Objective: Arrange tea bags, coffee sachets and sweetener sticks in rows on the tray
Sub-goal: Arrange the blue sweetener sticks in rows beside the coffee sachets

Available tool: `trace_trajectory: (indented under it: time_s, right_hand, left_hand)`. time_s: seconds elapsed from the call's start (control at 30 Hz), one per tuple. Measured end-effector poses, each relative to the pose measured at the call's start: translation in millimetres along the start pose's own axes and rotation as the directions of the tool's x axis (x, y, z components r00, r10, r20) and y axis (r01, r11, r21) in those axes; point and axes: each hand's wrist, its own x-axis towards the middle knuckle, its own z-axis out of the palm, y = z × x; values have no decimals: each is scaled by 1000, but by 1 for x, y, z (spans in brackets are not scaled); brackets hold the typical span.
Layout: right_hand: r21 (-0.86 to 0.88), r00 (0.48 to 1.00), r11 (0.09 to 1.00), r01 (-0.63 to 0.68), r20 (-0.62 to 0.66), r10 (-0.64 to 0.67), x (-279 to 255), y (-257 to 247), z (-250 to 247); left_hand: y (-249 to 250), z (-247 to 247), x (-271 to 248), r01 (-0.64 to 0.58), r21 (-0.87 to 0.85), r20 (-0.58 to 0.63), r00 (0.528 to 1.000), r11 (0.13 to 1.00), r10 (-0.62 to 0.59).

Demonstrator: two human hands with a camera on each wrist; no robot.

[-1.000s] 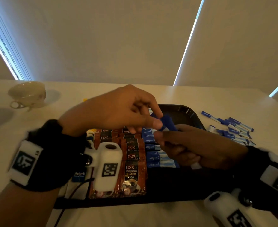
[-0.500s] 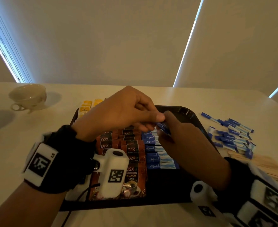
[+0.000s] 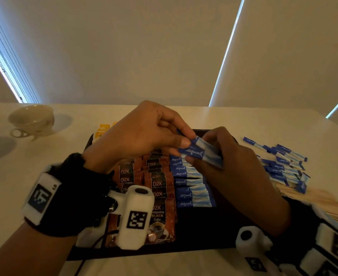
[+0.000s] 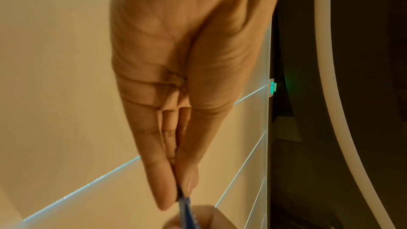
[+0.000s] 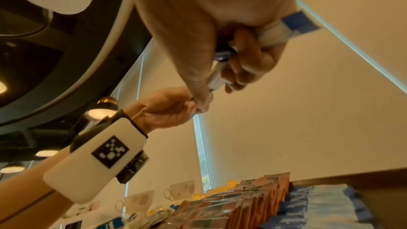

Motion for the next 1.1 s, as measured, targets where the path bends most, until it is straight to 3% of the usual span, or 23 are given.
trace_trajectory:
  time_s: [0.13,0.23,0.37,0.57,0.67,0.87,0.97,1.1]
  right_hand:
    - [324,992,938,-125,48,116,-4,3,-13]
    - [539,977,816,-208,82,195,-6,5,-23]
    - [645,951,708,-289,109,289,-6,7,-25]
    - [663,937,682,-309,91,337,-7,9,-26]
    - [701,912,621,-351,106,396,-5,14,-24]
    - [706,871,566,-426,151,468,-10,29,-31]
    - [596,813,577,-559,258,521,-19,38,-35]
    - [361,657,549,-754,413,631,-32,51,-32]
  left_hand:
    - [1,-8,0,-64,8,-104,992,998,64]
    - [0,-8,0,-103,24,-138,985,994,105]
    - [0,-3,0,-127,23,-130,983,992,129]
    - [-1,0,0,-133,-4,-115,985,991,131]
    - [-2,1,1,-129,11,-108,986,992,129]
    - [0,2,-1,-99,128,72,993,987,91]
    - [2,3,-3,-114,208,113,989,972,92]
    - [4,-8,-3,-122,226,-30,991,966,132]
